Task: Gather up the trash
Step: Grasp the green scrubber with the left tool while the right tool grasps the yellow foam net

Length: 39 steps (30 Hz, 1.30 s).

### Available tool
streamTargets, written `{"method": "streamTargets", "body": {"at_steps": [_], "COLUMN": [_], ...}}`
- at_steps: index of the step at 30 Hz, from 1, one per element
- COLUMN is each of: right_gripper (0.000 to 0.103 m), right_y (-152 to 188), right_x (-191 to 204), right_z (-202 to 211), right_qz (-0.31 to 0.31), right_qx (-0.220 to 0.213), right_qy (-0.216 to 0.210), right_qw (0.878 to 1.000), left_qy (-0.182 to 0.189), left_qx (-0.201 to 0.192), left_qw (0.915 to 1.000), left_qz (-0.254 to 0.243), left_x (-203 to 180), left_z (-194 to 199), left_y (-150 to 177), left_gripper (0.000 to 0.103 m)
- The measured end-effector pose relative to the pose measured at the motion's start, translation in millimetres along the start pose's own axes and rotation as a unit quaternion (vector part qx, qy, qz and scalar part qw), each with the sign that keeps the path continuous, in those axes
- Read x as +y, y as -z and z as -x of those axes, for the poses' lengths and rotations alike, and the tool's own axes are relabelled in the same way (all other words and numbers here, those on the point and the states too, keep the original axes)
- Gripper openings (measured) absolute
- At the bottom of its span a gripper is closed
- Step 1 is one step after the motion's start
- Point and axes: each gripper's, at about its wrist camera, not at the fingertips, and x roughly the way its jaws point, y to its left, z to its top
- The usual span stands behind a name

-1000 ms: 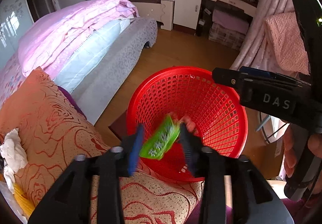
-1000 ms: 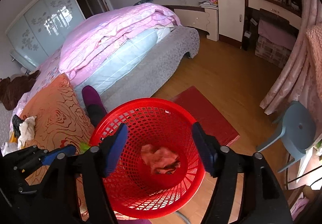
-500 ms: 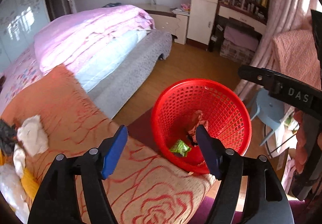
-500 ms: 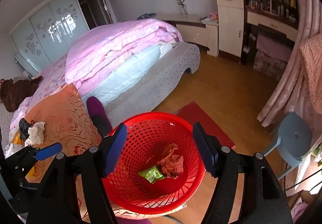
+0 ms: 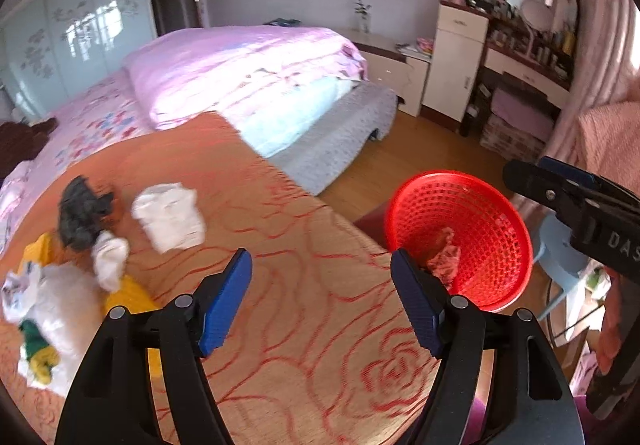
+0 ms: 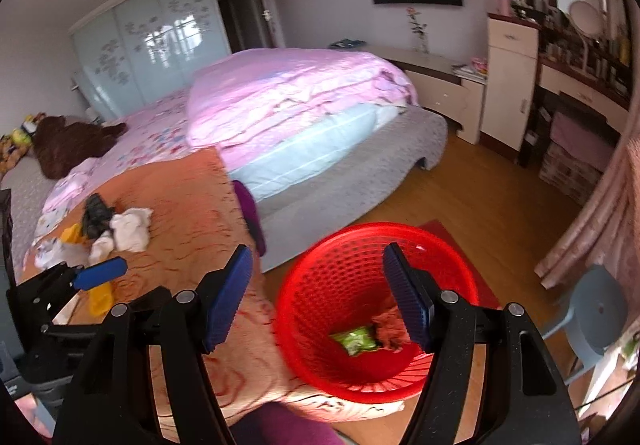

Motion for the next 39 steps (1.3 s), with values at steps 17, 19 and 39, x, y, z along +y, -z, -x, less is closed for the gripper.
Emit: {"method": "streamTargets", "body": {"at_steps": [17,19,39], "right_gripper": [0.067,0.067,0.068], "right_y": [6,4,17], "right_x": [73,82,130], "right_z": [1,1,-11], "right_qz": [0.062,0.068,0.101], "right_qx": [0.011,0.010,0.033], "right_qy": [-0.054,-0.062,-0.105], "right_qw": [0.997,0.996,0.989], "left_qy": [-0.104,-0.116,-0.150], "left_qx": [-0.030,-0.034,0.003], "left_qw": [0.9859,0.9835,0.9653], "left_qz": [0.127,0.135,0.214], "left_x": [126,137,205], "left_z": [74,82,71], "left_y": [34,39,80], "left_gripper": [0.072,0.072,0.072]}}
